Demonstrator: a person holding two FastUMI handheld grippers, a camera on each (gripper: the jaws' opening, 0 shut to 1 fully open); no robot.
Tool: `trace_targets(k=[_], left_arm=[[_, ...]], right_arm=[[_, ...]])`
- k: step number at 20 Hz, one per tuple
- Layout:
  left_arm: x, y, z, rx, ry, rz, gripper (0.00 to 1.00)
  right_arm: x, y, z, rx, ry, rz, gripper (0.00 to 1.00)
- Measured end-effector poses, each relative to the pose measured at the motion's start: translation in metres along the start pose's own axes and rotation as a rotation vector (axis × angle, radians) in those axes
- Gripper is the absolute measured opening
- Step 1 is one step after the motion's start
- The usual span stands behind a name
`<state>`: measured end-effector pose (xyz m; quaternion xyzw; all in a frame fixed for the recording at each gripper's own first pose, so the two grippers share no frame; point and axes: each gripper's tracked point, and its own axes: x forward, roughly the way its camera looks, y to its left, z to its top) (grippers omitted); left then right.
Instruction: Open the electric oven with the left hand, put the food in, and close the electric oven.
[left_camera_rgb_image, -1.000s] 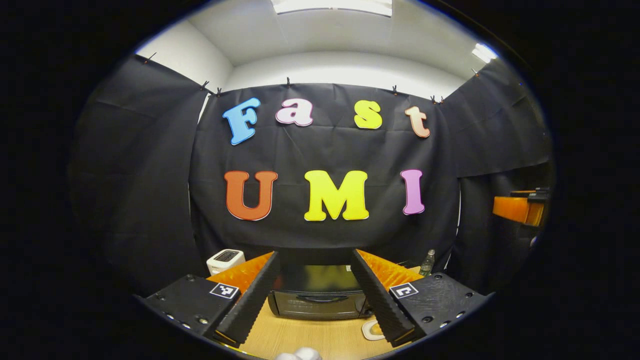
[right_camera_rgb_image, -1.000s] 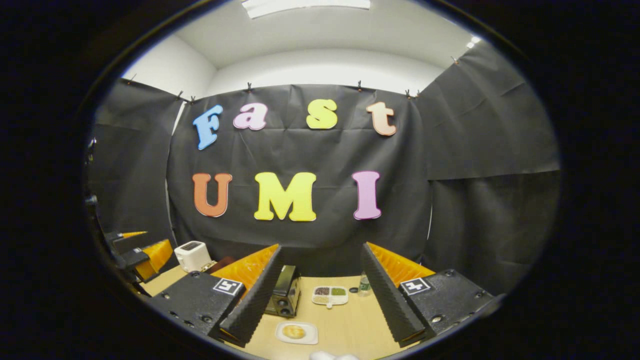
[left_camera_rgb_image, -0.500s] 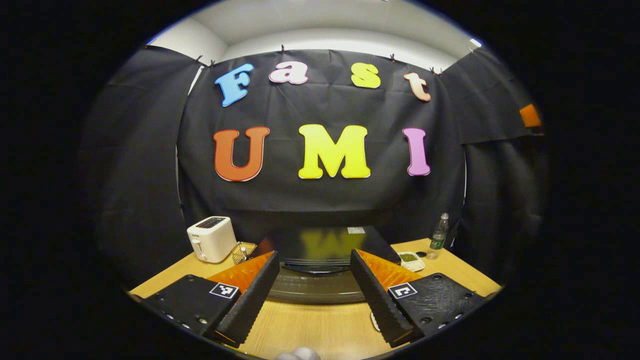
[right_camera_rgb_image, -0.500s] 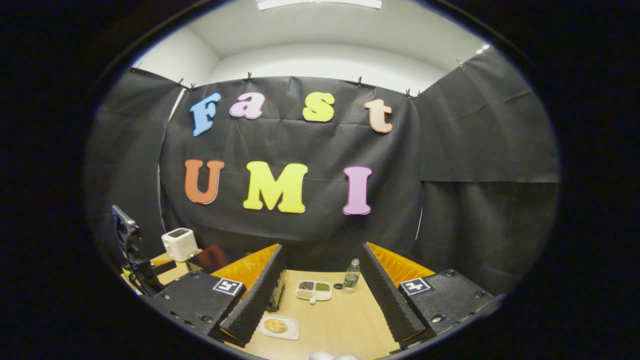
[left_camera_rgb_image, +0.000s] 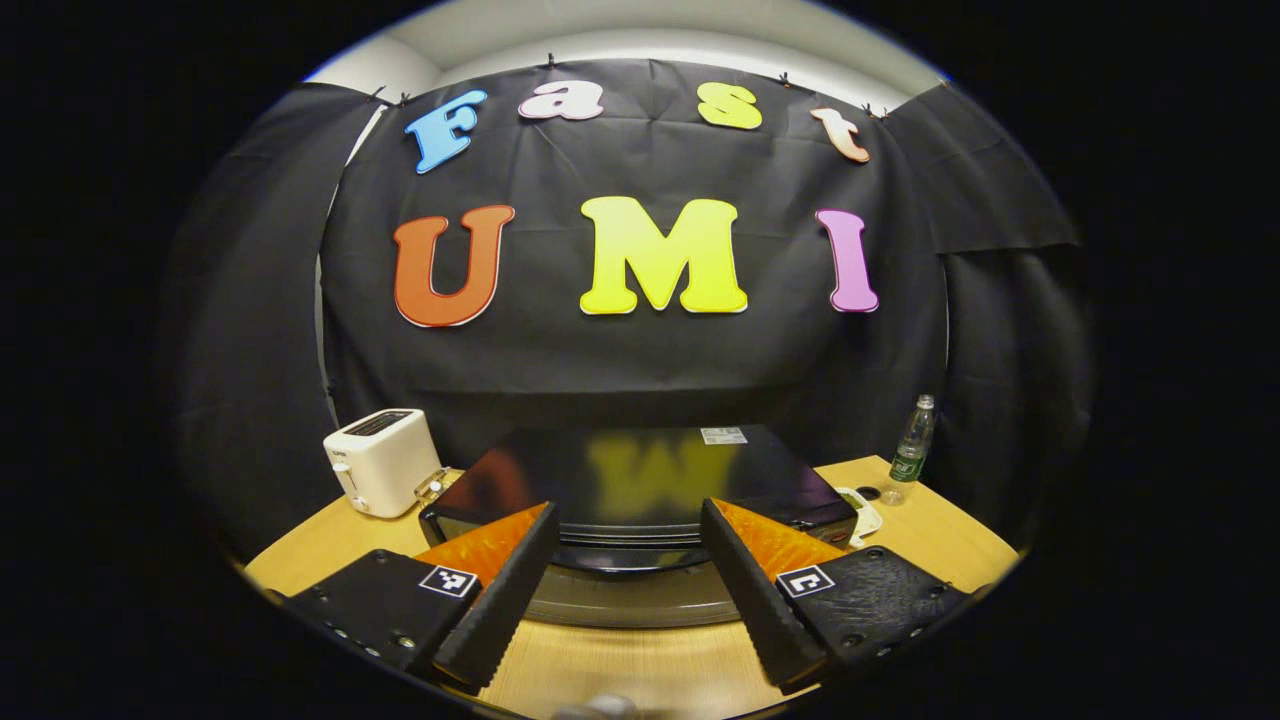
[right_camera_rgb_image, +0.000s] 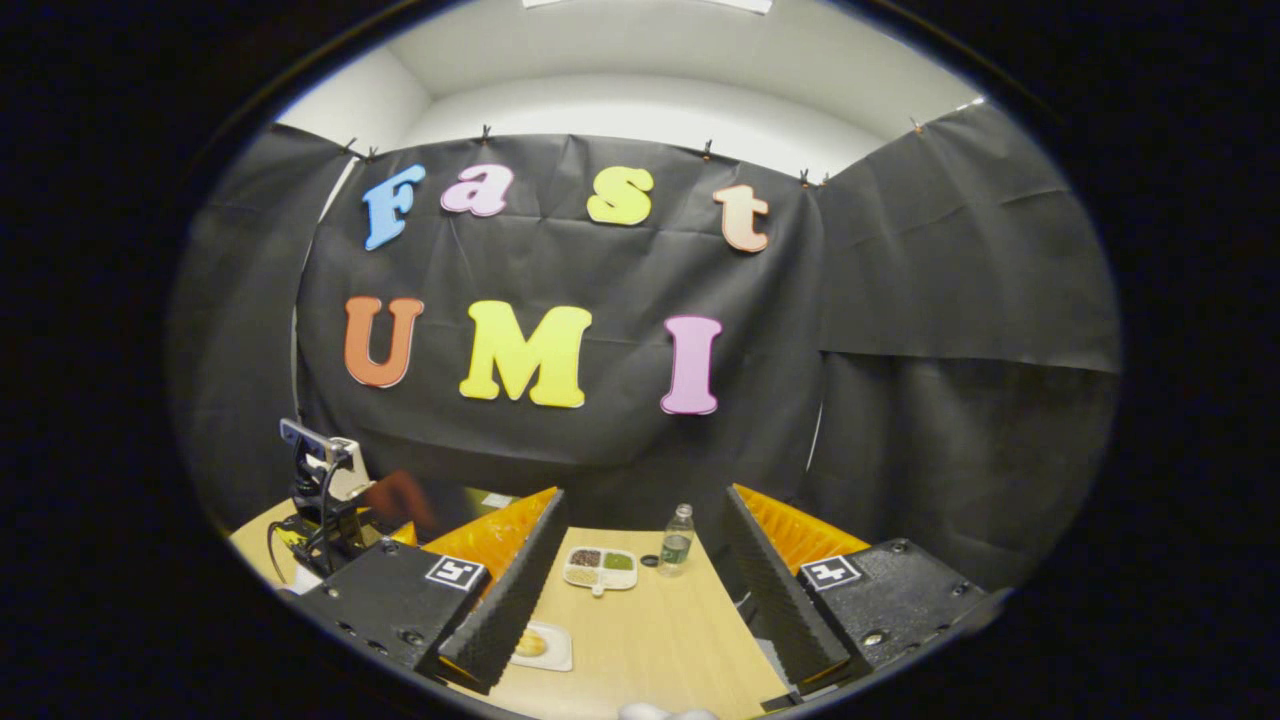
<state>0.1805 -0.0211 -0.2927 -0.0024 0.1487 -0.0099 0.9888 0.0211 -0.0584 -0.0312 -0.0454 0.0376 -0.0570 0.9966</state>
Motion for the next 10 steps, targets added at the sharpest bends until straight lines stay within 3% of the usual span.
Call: trace_targets(k=[10], left_arm=[[0.023, 0.01, -0.026, 0.03, 0.091, 0.022, 0.96]], right_arm=[[0.005, 0.002, -0.016, 0.019, 0.047, -0.002, 0.99]])
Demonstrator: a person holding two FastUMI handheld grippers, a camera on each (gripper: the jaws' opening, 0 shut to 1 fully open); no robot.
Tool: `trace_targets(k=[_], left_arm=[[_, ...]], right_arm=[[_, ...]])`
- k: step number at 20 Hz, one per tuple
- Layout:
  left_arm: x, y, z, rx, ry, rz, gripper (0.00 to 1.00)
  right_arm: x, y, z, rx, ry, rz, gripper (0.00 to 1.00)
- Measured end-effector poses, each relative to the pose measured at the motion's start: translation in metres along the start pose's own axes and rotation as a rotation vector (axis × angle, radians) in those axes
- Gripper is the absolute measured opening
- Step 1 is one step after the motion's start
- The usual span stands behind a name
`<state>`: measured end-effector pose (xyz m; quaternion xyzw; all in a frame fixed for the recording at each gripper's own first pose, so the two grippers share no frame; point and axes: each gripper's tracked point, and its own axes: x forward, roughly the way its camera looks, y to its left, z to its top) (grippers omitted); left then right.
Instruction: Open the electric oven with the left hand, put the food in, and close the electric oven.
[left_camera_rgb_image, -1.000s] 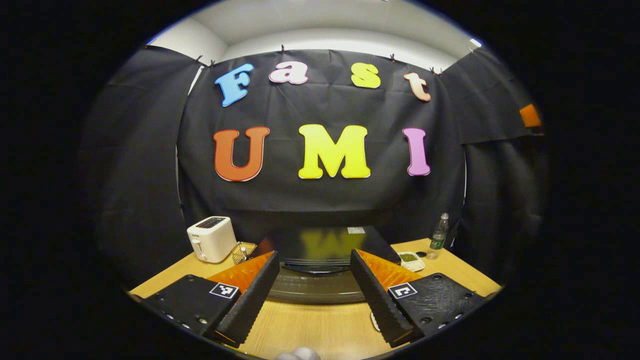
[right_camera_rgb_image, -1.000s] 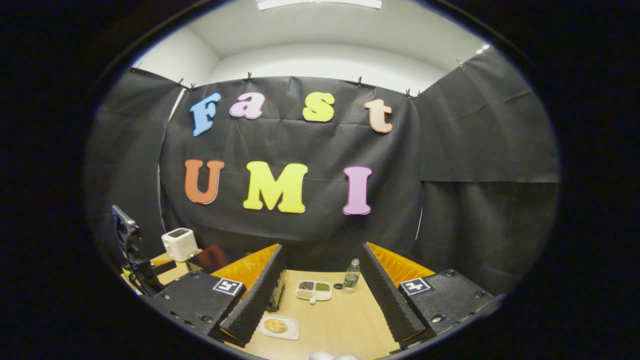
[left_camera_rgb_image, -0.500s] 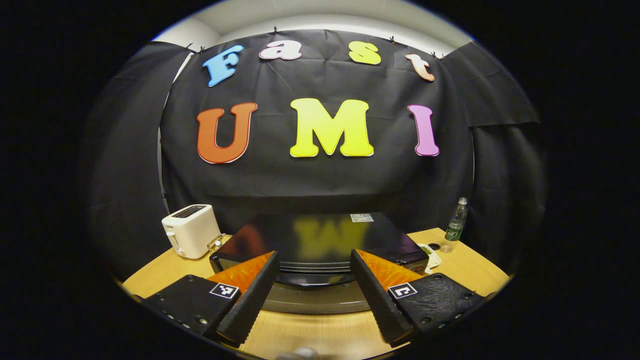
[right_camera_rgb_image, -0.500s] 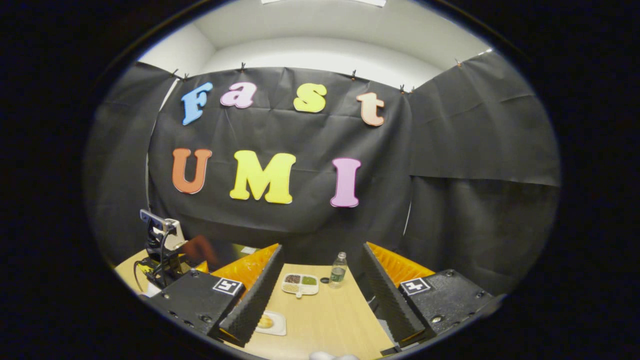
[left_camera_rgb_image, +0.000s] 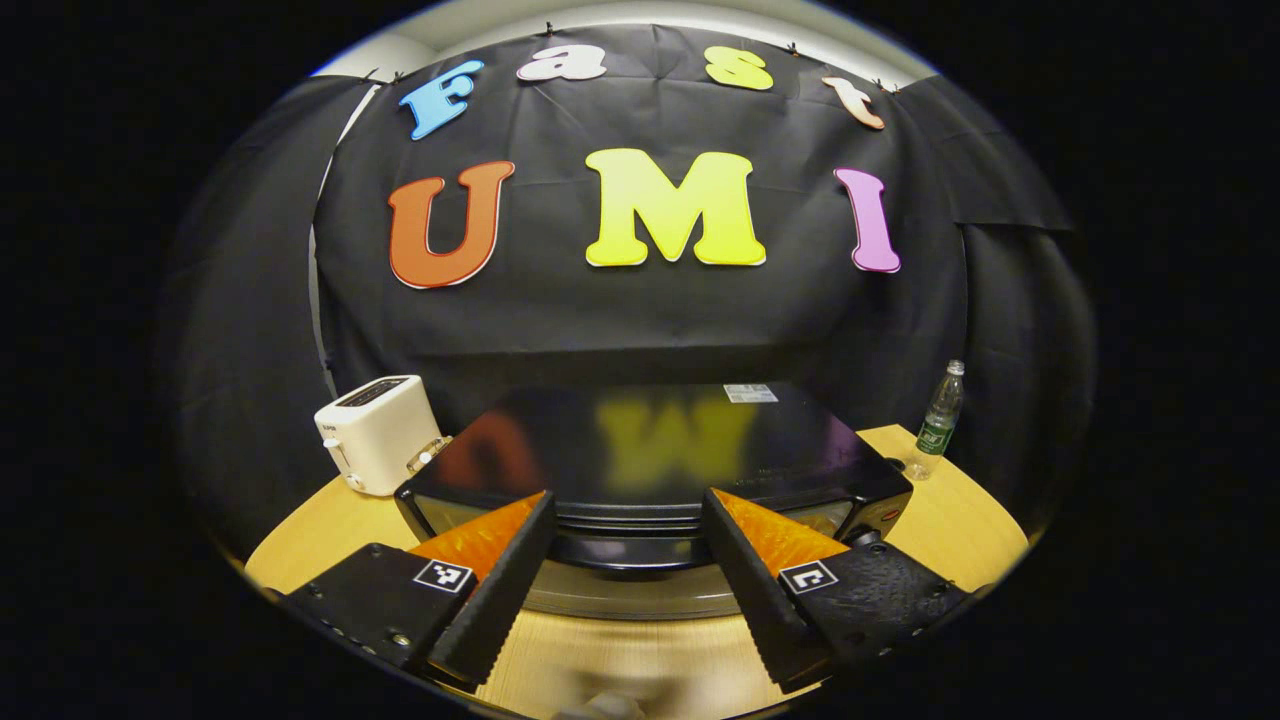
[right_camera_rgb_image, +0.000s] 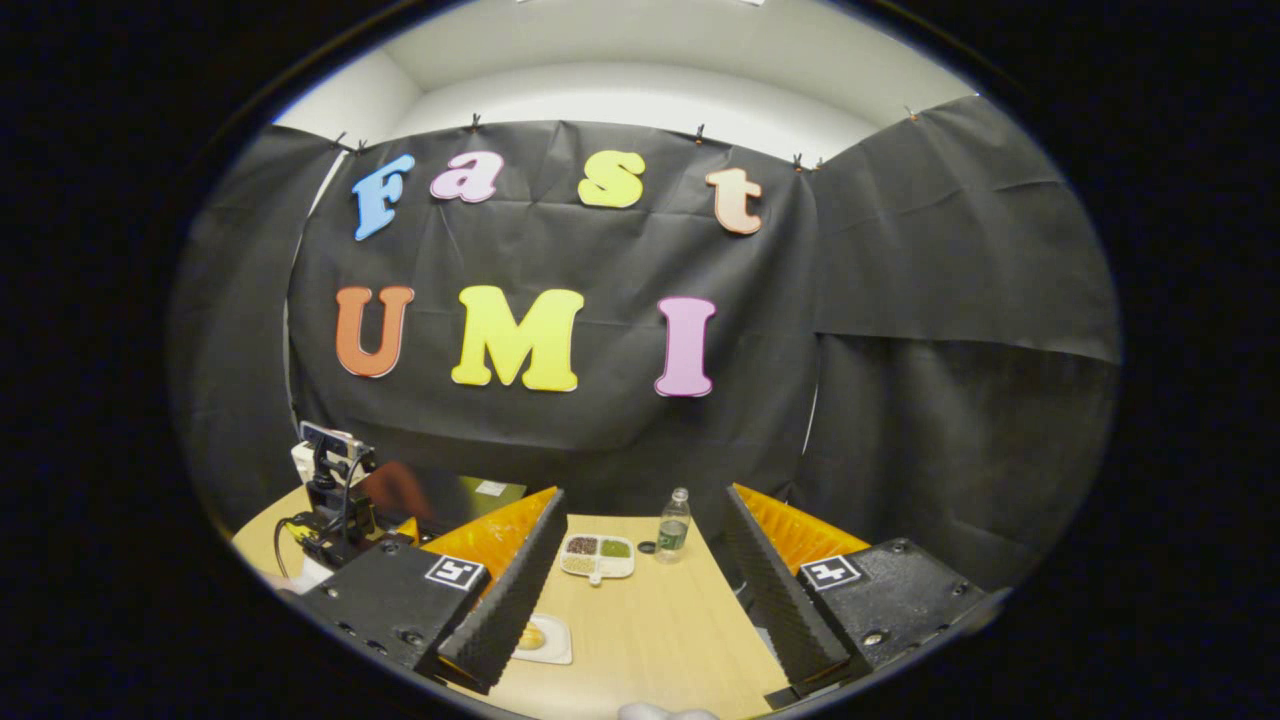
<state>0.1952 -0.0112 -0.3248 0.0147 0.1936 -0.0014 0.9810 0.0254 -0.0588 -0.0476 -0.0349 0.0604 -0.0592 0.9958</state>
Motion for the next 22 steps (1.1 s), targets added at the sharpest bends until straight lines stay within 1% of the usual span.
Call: trace_targets(k=[5, 9, 14, 22], left_arm=[[-0.009, 0.0, -0.006, -0.002, 0.027, -0.008, 0.96], [-0.029, 0.0, -0.015, 0.003, 0.034, -0.008, 0.96], [-0.057, 0.001, -0.037, 0.006, 0.056, -0.009, 0.96], [-0.094, 0.0, -0.08, 0.003, 0.118, -0.007, 0.96]], right_arm=[[-0.001, -0.002, -0.001, 0.012, -0.002, 0.003, 0.99], [-0.001, -0.002, -0.006, 0.014, 0.001, 0.014, 0.99], [-0.003, 0.007, -0.017, 0.028, 0.02, 0.048, 0.99], [-0.017, 0.014, -0.028, 0.015, 0.037, 0.079, 0.99]])
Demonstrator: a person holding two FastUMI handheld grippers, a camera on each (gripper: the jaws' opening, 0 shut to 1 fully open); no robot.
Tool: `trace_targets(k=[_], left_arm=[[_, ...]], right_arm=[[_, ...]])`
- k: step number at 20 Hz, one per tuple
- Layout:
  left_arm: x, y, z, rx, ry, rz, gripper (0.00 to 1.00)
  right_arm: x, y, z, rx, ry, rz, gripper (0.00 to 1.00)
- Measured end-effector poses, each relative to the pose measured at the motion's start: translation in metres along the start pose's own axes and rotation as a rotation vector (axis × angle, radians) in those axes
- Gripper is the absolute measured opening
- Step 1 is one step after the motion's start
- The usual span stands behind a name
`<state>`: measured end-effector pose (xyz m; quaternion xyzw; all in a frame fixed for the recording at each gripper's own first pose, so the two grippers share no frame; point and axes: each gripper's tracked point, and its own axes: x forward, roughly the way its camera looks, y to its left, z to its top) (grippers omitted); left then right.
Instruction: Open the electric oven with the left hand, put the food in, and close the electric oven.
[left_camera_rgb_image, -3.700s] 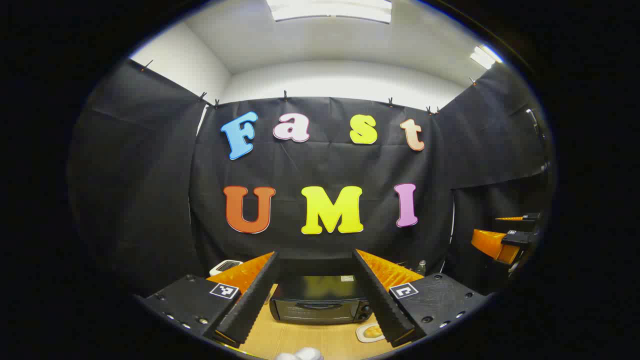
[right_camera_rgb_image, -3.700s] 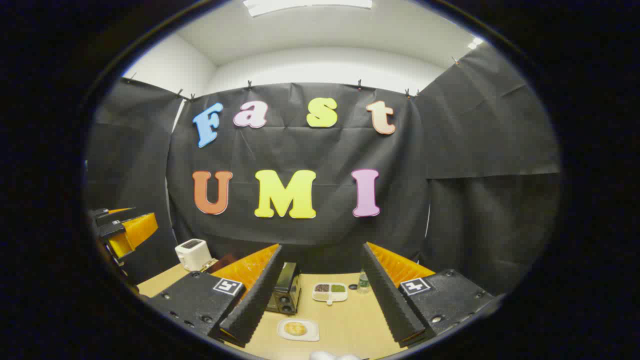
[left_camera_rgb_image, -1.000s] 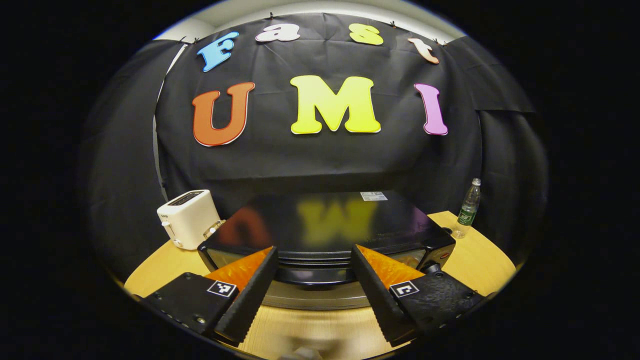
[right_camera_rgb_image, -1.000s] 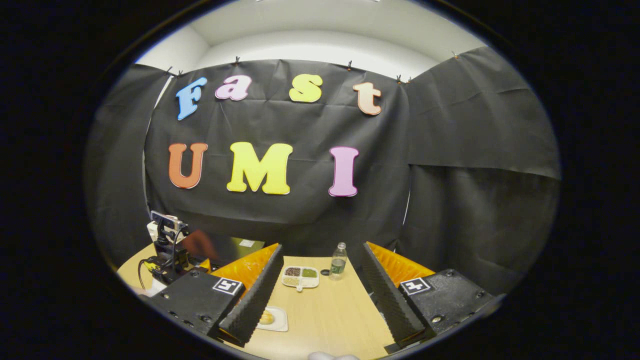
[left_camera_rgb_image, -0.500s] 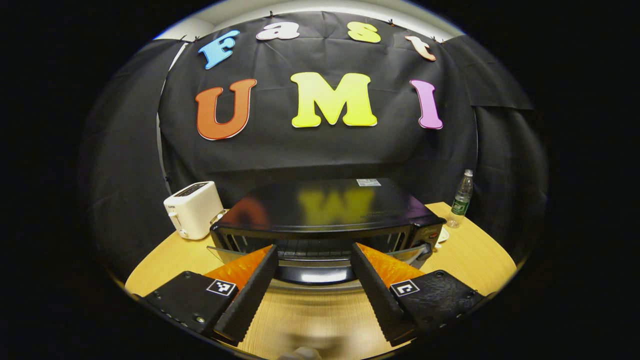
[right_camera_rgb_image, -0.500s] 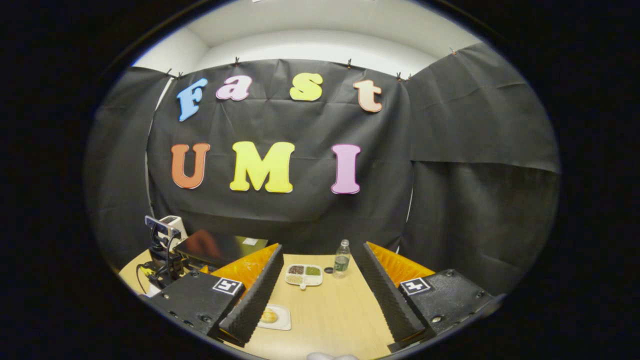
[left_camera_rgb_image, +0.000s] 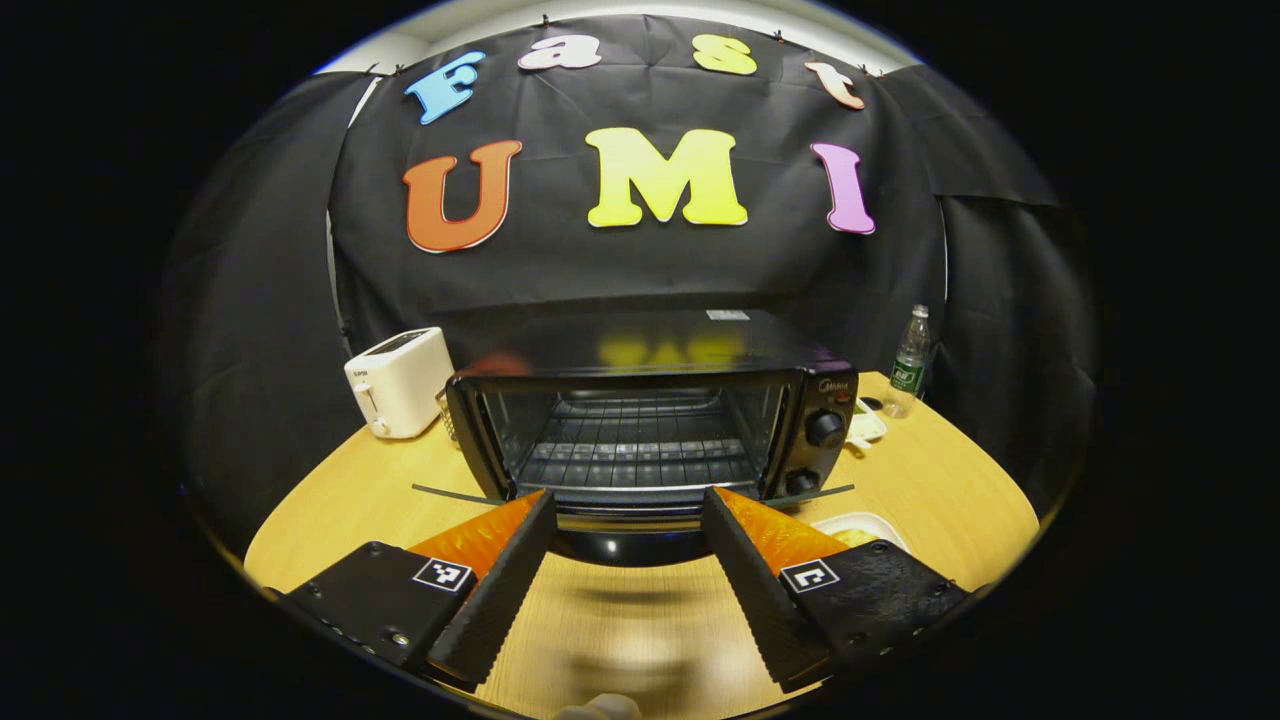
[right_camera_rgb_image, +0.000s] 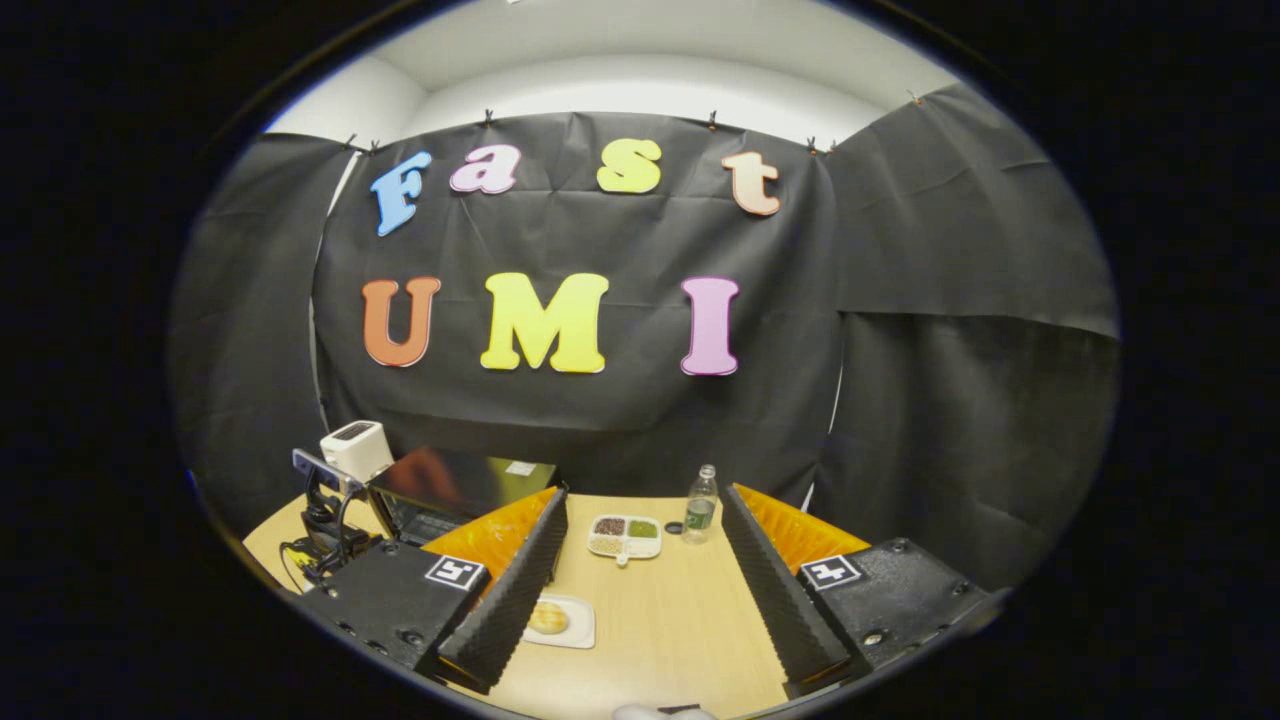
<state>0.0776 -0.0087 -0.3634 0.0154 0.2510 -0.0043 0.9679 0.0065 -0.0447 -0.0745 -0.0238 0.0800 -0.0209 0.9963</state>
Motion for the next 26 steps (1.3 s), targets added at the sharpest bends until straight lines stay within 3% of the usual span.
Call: trace_targets(k=[5, 9, 18, 21, 26], left_arm=[[-0.012, -0.001, -0.033, 0.001, 0.044, -0.002, 0.96], [-0.016, -0.001, -0.054, -0.058, 0.079, -0.011, 0.96], [-0.017, -0.003, -0.103, -0.018, 0.162, -0.019, 0.94], [-0.009, -0.002, -0.127, -0.065, 0.236, -0.014, 0.95], [-0.008, -0.004, -0.132, -0.036, 0.245, -0.022, 0.94]], right_arm=[[-0.006, 0.004, -0.012, -0.004, 0.025, 0.011, 0.99], [-0.01, 0.009, -0.016, -0.019, 0.033, 0.019, 0.99], [-0.008, 0.011, -0.033, -0.018, 0.073, 0.023, 0.99], [-0.007, 0.009, -0.035, -0.02, 0.078, 0.02, 0.99], [-0.003, 0.006, -0.047, -0.02, 0.103, 0.017, 0.99]])
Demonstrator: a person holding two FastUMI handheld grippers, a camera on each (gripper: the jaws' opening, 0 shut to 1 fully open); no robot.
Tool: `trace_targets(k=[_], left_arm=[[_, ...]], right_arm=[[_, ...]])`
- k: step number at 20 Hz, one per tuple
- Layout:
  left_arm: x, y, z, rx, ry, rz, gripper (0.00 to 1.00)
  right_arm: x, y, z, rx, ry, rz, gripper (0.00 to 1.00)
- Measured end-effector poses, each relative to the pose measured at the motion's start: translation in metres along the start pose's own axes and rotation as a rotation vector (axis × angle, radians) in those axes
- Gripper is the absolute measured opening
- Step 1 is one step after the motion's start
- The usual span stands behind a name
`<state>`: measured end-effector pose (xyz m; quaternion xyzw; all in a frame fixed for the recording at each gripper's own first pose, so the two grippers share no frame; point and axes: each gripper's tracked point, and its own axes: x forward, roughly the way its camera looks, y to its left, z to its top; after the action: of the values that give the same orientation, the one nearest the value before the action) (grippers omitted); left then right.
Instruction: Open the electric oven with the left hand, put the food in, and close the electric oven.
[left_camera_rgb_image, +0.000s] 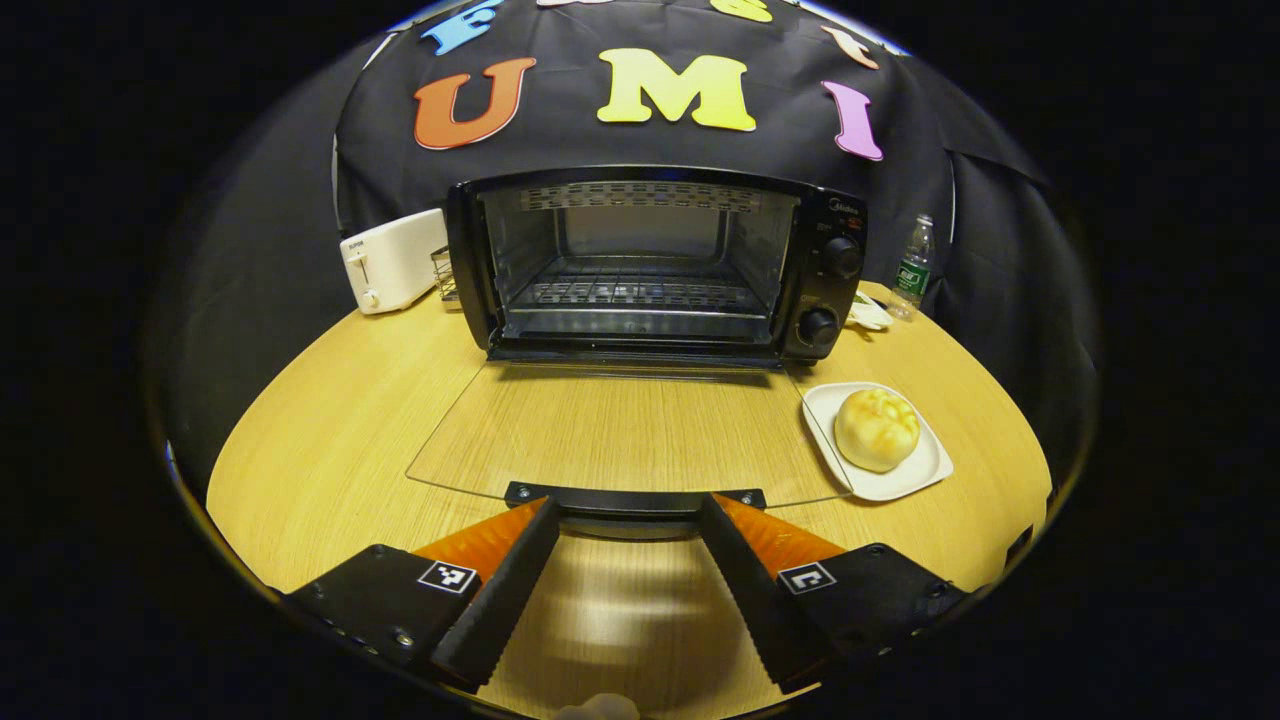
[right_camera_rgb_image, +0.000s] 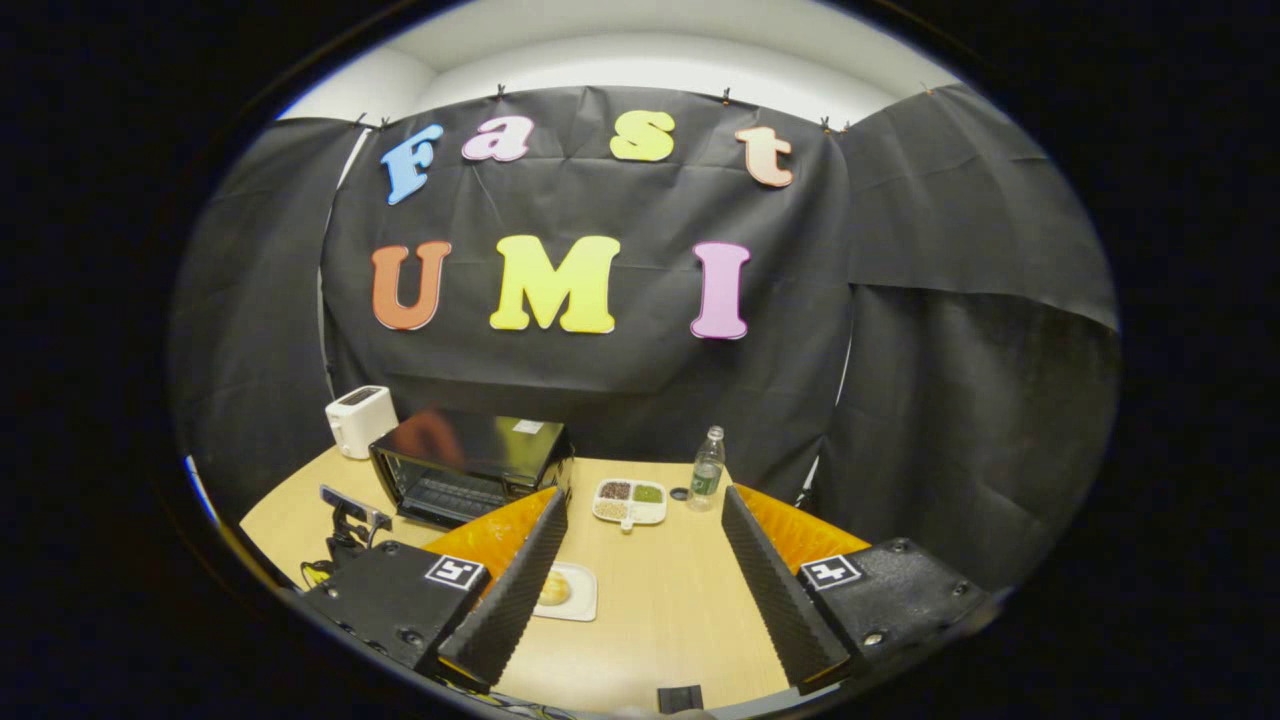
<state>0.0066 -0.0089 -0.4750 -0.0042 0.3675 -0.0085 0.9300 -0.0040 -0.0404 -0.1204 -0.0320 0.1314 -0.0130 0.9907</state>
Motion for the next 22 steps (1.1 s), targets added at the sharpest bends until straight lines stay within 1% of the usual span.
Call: trace_targets(k=[3, 5, 8, 12, 14, 17, 22], left_arm=[[-0.002, 0.0, 0.001, 0.004, -0.001, 0.001, 0.93], [-0.007, 0.003, 0.011, 0.007, -0.033, 0.009, 0.93], [-0.026, 0.01, 0.039, 0.005, -0.094, 0.009, 0.94], [-0.077, 0.014, 0.099, 0.014, -0.227, -0.004, 0.94], [-0.112, 0.014, 0.129, 0.033, -0.304, 0.0, 0.94], [-0.161, 0.016, 0.175, 0.032, -0.42, -0.006, 0.94], [-0.232, 0.021, 0.236, -0.04, -0.561, 0.003, 0.94]], right_arm=[[0.004, 0.0, -0.004, 0.025, 0.009, 0.006, 0.99], [0.005, -0.002, -0.001, 0.029, -0.004, 0.001, 0.99], [0.009, -0.002, 0.008, 0.035, -0.042, 0.003, 1.0], [0.019, 0.003, 0.01, 0.024, -0.089, 0.012, 0.99], [0.027, 0.005, -0.002, 0.012, -0.08, 0.013, 0.99], [0.037, 0.017, -0.031, 0.004, -0.041, 0.03, 0.99], [0.055, 0.043, -0.105, -0.034, 0.058, 0.065, 0.99]])
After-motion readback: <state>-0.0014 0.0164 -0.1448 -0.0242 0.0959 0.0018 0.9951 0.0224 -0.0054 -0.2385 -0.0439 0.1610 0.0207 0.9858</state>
